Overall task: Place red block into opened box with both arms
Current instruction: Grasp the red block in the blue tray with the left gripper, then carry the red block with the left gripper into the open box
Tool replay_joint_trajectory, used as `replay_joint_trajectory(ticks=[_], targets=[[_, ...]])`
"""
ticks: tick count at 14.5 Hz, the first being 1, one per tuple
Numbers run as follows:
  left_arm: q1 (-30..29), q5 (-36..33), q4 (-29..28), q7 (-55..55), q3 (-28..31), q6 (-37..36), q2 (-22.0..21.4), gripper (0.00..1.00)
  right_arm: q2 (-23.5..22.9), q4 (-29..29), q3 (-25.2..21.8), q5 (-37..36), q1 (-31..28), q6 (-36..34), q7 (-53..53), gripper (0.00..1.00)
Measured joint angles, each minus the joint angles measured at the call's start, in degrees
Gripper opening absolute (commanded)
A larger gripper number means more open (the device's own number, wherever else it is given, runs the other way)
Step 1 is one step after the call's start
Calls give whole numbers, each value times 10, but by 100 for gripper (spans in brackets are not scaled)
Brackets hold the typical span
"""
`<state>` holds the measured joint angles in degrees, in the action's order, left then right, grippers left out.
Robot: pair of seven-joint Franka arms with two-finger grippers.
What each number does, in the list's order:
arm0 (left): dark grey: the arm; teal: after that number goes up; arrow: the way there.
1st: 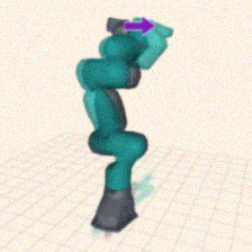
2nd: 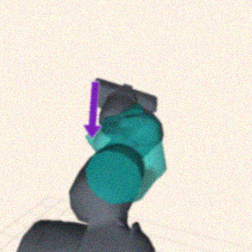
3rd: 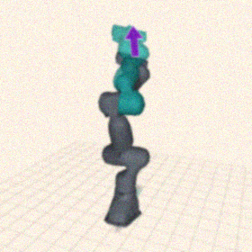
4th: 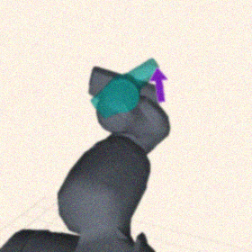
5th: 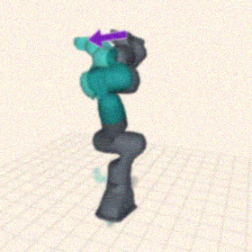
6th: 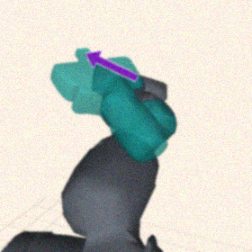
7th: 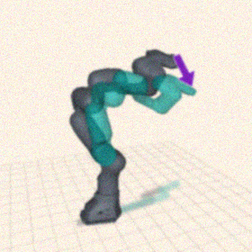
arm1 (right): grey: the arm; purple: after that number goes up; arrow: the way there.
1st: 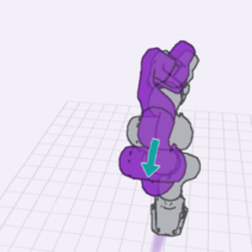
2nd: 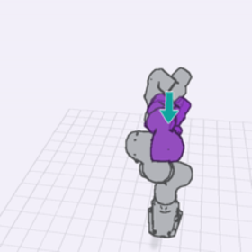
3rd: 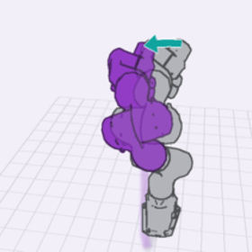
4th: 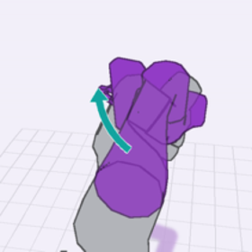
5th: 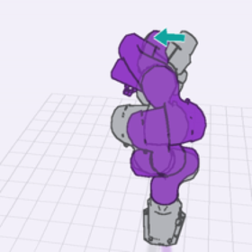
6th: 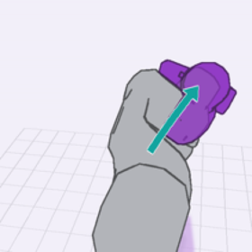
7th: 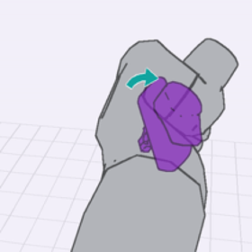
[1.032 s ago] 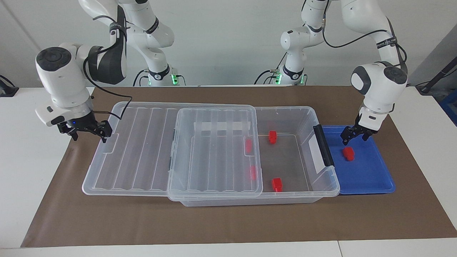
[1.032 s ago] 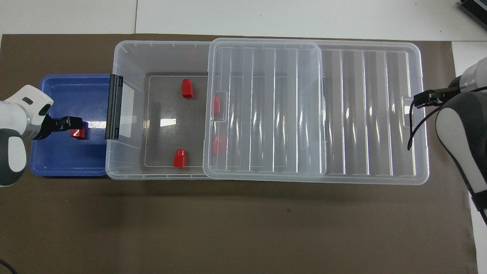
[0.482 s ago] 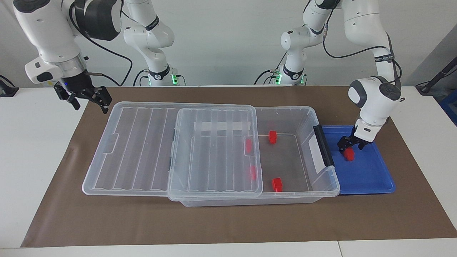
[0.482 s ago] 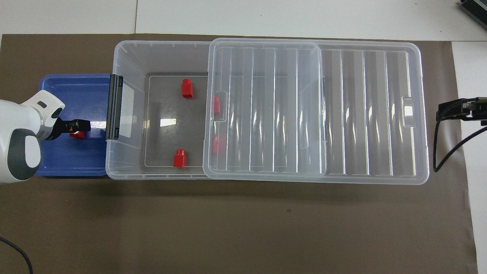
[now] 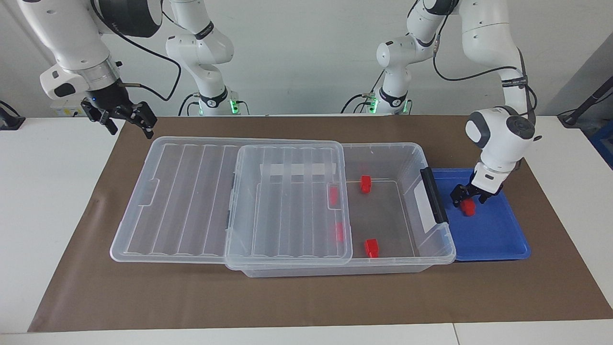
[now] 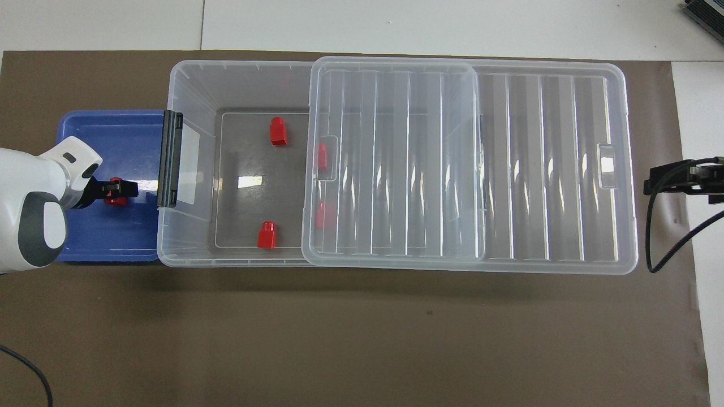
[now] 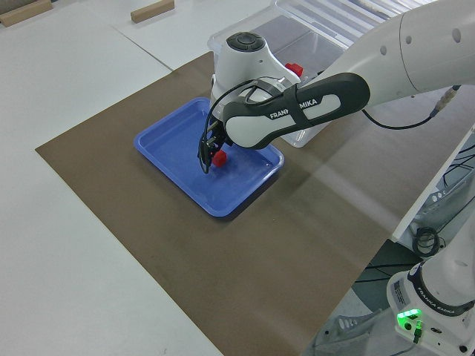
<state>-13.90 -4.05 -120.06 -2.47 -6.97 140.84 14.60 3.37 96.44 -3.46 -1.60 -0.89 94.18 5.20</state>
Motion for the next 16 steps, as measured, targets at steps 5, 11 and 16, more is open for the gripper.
replay_joint_trajectory(ticks=[5, 11, 16], targets=[[0, -1, 0, -4, 0, 1, 5, 9, 0, 0, 3, 0, 1, -1, 0, 100], [1, -1, 46, -3, -4, -66, 5, 4, 0, -3, 39, 1, 6, -7, 28, 100], [12, -1, 155, 34, -13, -241, -18, 4, 0, -3, 39, 1, 5, -7, 29, 100]])
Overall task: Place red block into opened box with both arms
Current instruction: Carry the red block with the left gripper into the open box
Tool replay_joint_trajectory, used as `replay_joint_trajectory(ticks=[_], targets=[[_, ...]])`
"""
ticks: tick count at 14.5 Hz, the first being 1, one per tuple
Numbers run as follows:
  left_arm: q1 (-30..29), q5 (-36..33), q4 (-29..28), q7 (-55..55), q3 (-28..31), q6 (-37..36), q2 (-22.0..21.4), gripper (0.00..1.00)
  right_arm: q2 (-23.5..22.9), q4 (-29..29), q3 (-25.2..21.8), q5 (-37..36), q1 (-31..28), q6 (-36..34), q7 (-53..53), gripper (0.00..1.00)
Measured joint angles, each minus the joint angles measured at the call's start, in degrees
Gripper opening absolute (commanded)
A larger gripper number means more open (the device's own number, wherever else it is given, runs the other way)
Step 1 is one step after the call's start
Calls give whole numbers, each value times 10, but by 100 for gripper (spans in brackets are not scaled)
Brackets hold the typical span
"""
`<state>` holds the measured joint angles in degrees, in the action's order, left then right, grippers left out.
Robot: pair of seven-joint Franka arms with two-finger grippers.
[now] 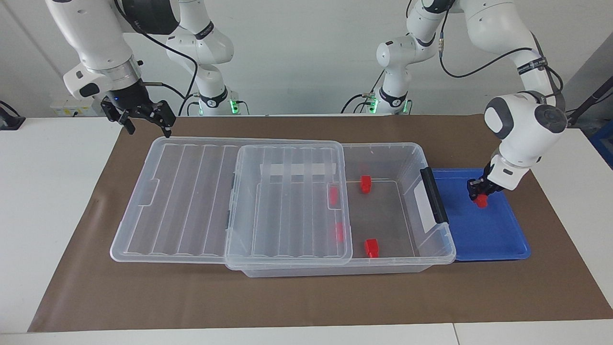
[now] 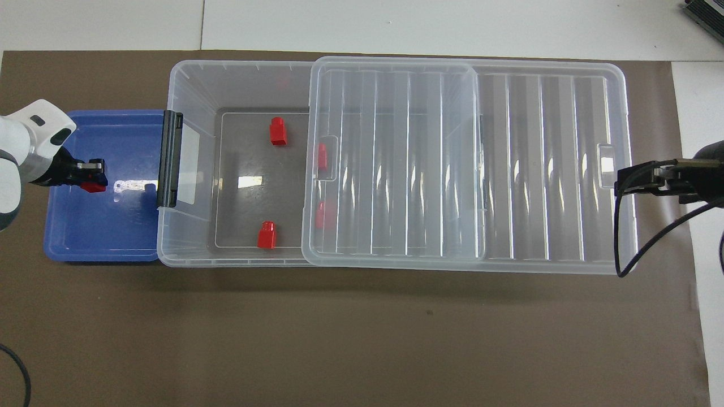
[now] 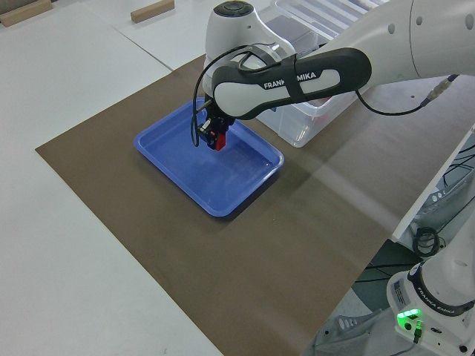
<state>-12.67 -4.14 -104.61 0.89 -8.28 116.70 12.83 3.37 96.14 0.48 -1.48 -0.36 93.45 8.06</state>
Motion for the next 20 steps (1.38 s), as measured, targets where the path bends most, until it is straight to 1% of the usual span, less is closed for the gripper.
replay_joint_trajectory(ticks=[2, 5, 7, 10, 12, 14, 18, 20], targets=[[20, 8, 33, 45, -1, -59, -14, 4, 0, 0, 0, 0, 0, 0, 0, 100], [62, 31, 94, 152, -3, -137, -26, 4, 0, 0, 0, 0, 0, 0, 0, 100], [94, 35, 122, 231, -6, -162, -29, 4, 0, 0, 0, 0, 0, 0, 0, 100], [138, 38, 129, 332, -13, -162, -28, 4, 0, 0, 0, 0, 0, 0, 0, 100], [168, 38, 127, 366, -15, -150, -28, 4, 0, 0, 0, 0, 0, 0, 0, 100], [191, 39, 107, 376, -16, -114, -27, 4, 0, 0, 0, 0, 0, 0, 0, 100], [220, 38, 1, 381, -17, 19, -22, 4, 0, 0, -1, 0, -1, 0, 0, 100], [228, 32, -30, 381, -17, 60, -9, 4, 0, 0, -1, 0, -1, 0, 0, 100]])
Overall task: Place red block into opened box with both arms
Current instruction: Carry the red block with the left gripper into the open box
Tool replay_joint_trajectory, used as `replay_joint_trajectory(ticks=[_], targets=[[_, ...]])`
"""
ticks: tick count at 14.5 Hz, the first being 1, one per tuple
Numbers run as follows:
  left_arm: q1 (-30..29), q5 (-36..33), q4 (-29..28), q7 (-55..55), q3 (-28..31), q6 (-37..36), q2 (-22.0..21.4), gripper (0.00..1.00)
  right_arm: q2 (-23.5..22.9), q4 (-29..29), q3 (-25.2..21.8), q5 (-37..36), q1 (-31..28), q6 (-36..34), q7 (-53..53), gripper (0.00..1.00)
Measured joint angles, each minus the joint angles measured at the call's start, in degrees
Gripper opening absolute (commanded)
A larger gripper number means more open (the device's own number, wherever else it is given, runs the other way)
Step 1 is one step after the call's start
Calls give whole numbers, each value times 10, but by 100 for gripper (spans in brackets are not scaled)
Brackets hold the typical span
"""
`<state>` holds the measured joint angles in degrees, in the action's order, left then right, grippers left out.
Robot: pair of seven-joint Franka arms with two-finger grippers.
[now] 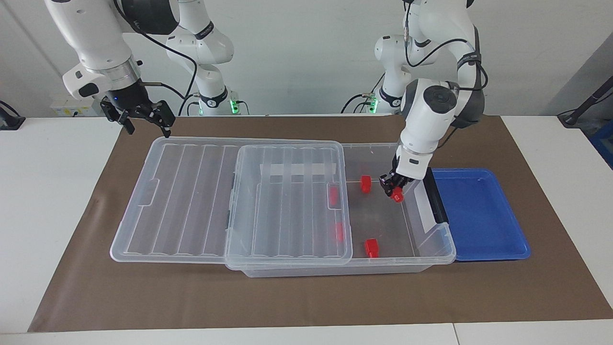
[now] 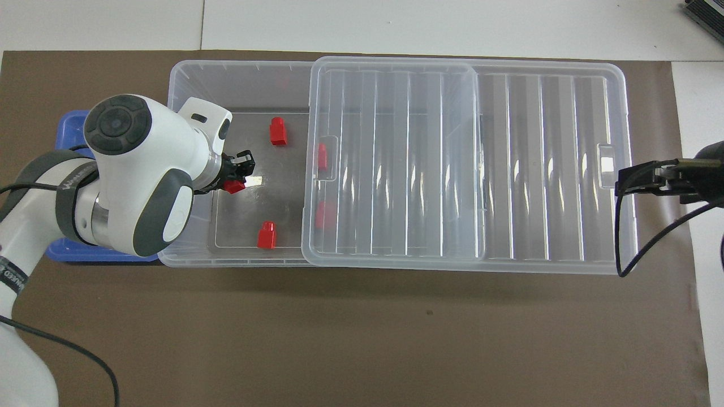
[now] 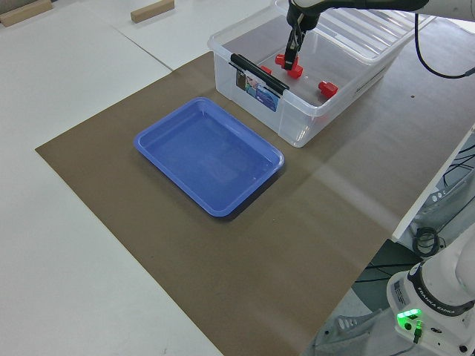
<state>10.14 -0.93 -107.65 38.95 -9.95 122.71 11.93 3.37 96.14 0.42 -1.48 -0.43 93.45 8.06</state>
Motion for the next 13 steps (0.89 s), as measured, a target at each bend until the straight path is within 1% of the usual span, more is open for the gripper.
replay_joint_trajectory(ticks=[3, 7, 8, 9, 10, 11, 13], targets=[[8, -16, -19, 0, 0, 45, 30, 4, 0, 0, 0, 0, 0, 0, 0, 100], [18, -36, -25, 1, 0, 117, 88, 4, 0, 0, 0, 0, 0, 0, 0, 100], [18, -36, -25, 1, 1, 128, 95, 10, 0, 0, 0, 0, 0, 0, 0, 100], [18, -37, -24, 1, 2, 134, 95, 34, 0, 0, 0, 0, 0, 0, 0, 100], [18, -37, -23, 1, 3, 135, 94, 82, 0, 0, 0, 0, 0, 0, 0, 100], [18, -37, -23, 1, 4, 135, 94, 100, 0, 0, 0, 0, 0, 0, 0, 100], [18, -37, -22, 1, 5, 130, 94, 100, 0, 0, 0, 0, -1, 0, 0, 100]])
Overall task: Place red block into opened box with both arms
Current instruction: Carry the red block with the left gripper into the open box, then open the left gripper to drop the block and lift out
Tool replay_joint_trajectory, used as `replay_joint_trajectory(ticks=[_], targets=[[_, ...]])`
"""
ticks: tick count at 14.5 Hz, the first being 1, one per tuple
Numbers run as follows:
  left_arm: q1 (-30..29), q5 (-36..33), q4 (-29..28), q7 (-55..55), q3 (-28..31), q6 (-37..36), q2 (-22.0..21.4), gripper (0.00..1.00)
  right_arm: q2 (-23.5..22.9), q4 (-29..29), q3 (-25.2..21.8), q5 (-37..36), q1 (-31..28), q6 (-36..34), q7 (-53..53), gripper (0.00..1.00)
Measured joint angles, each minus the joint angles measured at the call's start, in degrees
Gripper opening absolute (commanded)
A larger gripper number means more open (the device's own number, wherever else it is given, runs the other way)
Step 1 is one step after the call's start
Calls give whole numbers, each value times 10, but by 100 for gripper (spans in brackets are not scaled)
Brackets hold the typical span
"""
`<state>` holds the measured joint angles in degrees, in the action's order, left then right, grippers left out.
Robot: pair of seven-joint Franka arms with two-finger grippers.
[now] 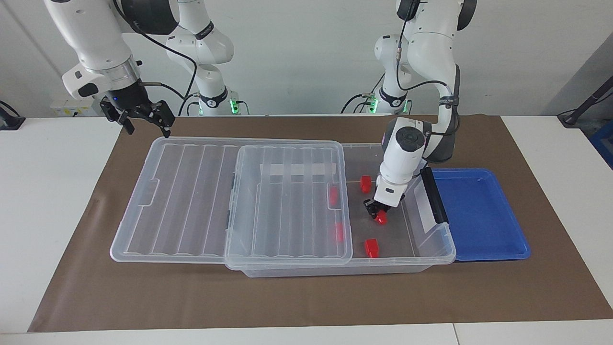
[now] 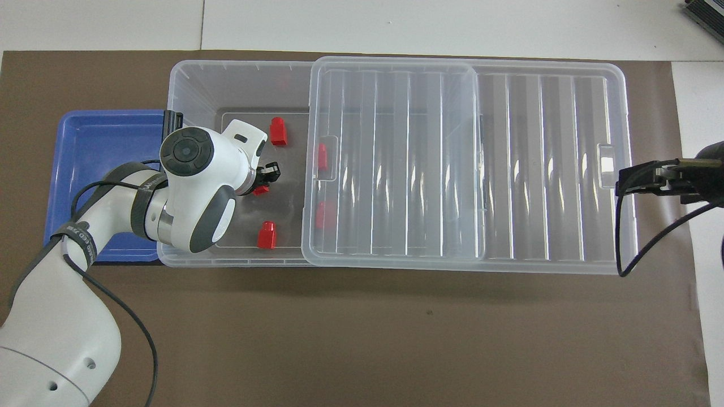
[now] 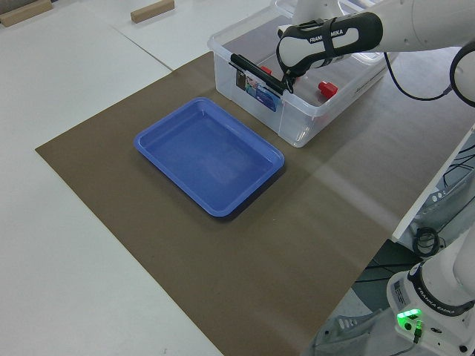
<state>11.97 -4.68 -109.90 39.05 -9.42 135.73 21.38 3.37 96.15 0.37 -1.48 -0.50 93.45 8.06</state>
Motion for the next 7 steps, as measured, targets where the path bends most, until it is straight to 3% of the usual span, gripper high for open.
replay_joint_trajectory(ticks=[7], targets=[[0, -8, 39, 1, 5, -105, -23, 100, 0, 1, 0, 0, -2, 0, 0, 100]])
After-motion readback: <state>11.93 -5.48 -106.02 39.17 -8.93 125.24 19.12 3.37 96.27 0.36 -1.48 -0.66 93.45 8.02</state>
